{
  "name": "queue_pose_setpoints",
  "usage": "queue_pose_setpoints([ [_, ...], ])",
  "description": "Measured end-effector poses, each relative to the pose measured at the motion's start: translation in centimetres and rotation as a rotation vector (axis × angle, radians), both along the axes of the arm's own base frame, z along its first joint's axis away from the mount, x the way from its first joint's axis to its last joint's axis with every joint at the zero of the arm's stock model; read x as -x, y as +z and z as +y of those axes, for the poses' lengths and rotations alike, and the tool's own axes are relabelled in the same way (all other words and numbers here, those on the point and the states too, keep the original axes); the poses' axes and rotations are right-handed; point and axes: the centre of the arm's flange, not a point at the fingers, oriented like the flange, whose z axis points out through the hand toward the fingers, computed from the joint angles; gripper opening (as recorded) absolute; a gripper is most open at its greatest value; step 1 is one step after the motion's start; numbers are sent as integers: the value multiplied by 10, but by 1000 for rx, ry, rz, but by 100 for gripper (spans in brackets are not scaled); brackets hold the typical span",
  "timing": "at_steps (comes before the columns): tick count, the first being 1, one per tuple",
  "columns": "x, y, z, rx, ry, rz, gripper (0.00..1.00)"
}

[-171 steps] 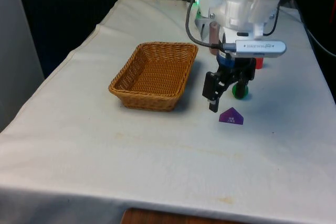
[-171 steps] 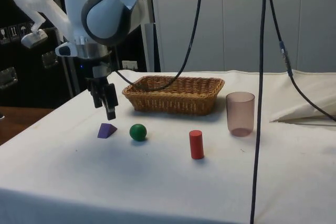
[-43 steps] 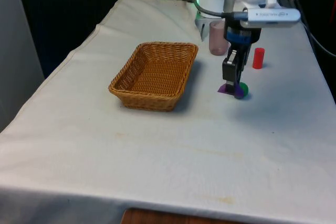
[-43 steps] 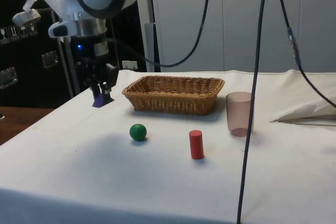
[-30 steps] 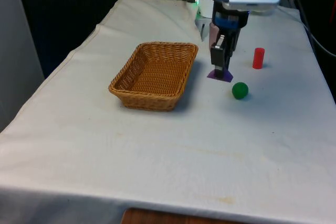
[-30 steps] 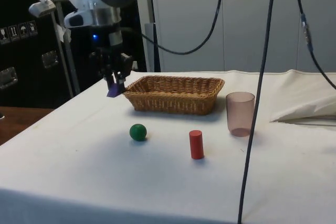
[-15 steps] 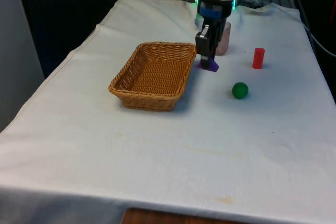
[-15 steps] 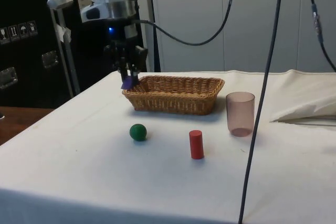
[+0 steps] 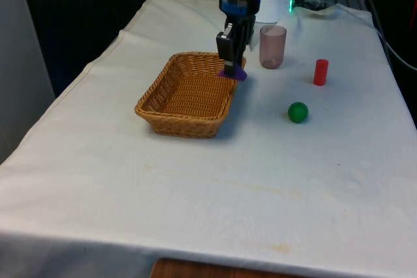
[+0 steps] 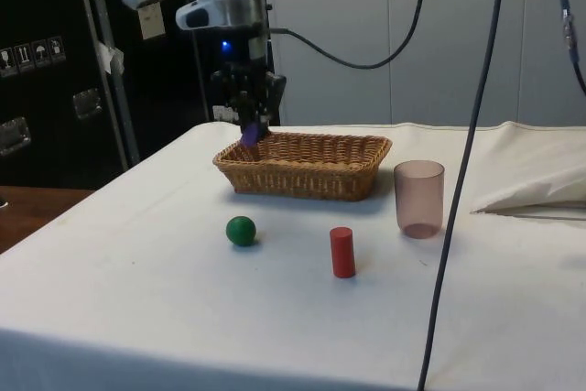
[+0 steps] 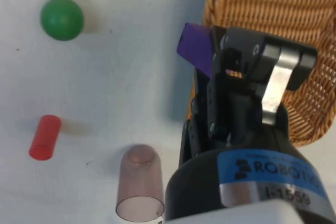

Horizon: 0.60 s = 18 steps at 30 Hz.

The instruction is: Pick up the triangular block and place it into the basket.

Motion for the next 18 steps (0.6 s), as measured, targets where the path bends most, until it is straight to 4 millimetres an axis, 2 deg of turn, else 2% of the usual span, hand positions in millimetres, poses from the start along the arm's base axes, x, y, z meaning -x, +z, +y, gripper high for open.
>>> queue_pose_setpoints([
  [18, 29, -19, -52, 18, 4, -5, 33],
])
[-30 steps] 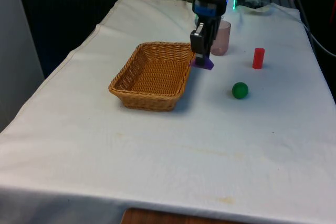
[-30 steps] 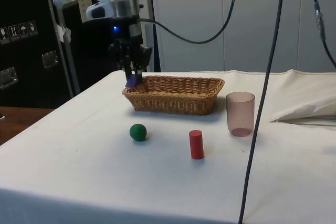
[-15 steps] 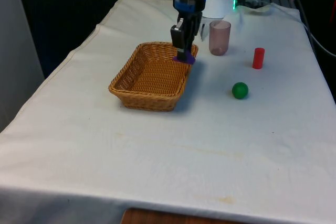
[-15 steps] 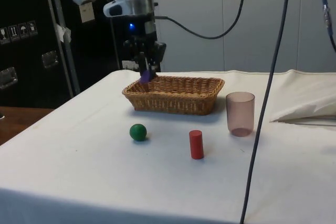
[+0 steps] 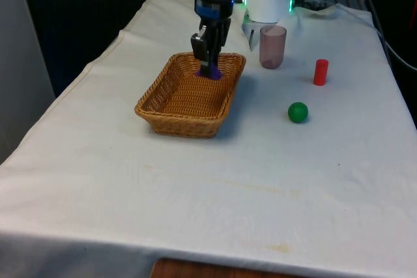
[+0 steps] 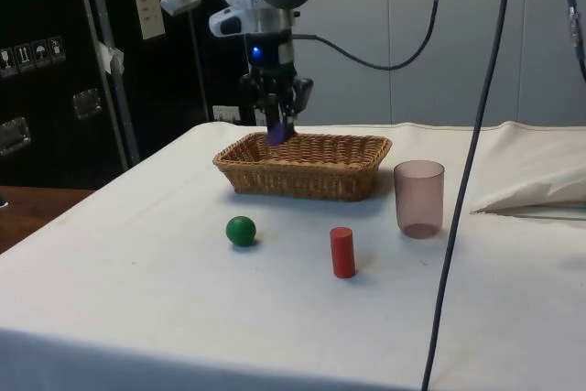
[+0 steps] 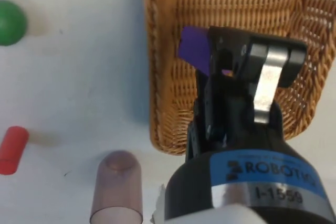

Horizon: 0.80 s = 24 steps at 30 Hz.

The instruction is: Pick up the triangular block and place it into the basket.

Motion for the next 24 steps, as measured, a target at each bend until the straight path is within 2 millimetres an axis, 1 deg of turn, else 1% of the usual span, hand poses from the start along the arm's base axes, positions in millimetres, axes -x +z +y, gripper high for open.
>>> queue_pose_setpoints([
  [5, 9, -7, -16, 5, 0, -1, 33],
  [8, 12, -10, -21, 8, 1, -3, 33],
  [10, 14, -14, -25, 11, 1, -3, 33],
  [11, 15, -19, -28, 17, 2, -2, 33],
  [13, 15, -22, -29, 19, 2, 0, 33],
  [14, 15, -29, -31, 24, 1, -1, 33],
  [15, 15, -29, -31, 24, 1, -1, 33],
  [19, 16, -45, -38, 26, 1, -8, 33],
  [23, 17, -52, -40, 26, 0, -14, 33],
  [24, 17, -52, -40, 26, 0, -14, 34],
])
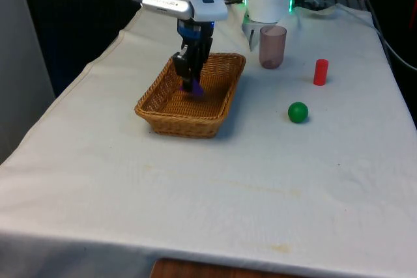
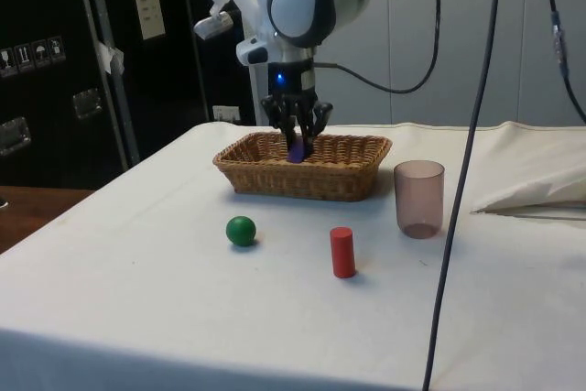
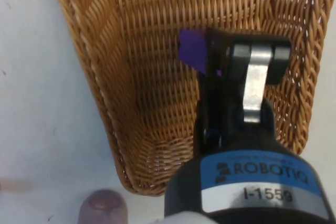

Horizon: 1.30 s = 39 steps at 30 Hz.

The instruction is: Pick up the triangular block and place it into the basket.

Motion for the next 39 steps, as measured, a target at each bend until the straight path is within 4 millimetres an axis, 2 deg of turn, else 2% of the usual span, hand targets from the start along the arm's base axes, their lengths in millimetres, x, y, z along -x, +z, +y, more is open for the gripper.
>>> queue_pose_setpoints([
  [6, 2, -2, -1, -5, -6, -5, 58],
  [8, 2, -2, -1, -5, -6, -6, 69],
  [9, 2, -2, -1, -5, -6, -6, 78],
  [10, 2, -3, -1, -5, -6, -6, 78],
  [14, 2, -3, -1, -4, -6, -5, 97],
  [15, 2, -3, -1, -4, -7, -8, 100],
  [28, 2, -3, -1, -4, -8, -11, 100],
  [39, -1, 35, 3, -35, -11, -41, 100],
])
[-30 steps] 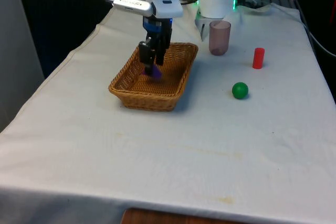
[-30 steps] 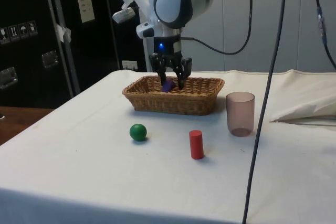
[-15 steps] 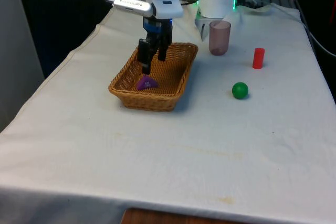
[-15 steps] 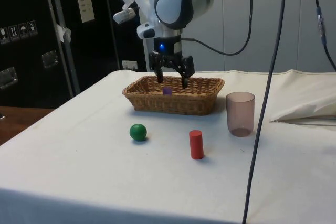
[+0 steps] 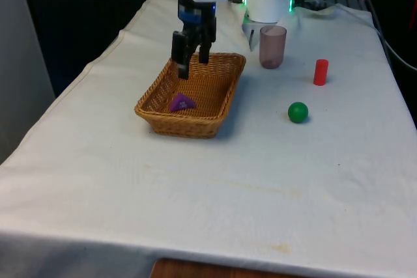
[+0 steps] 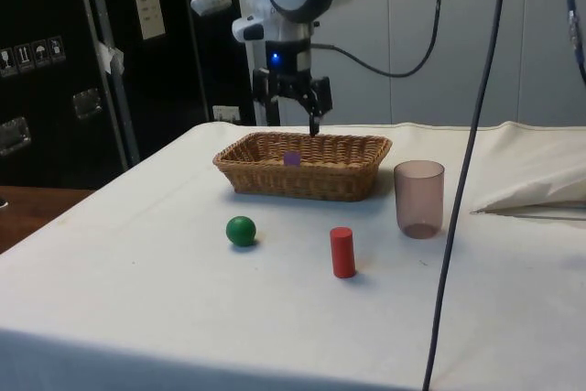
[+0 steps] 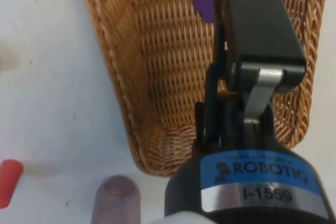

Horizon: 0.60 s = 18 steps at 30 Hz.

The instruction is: Pick up the triangular block and place it into the basket.

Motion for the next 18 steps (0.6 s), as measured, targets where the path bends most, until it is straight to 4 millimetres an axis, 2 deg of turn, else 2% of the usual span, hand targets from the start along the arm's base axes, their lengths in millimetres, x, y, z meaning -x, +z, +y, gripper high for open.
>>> queue_pose_setpoints([
  [6, -2, 24, 6, -18, 3, -17, 100],
  [18, -14, 57, 21, -32, 6, -31, 100],
])
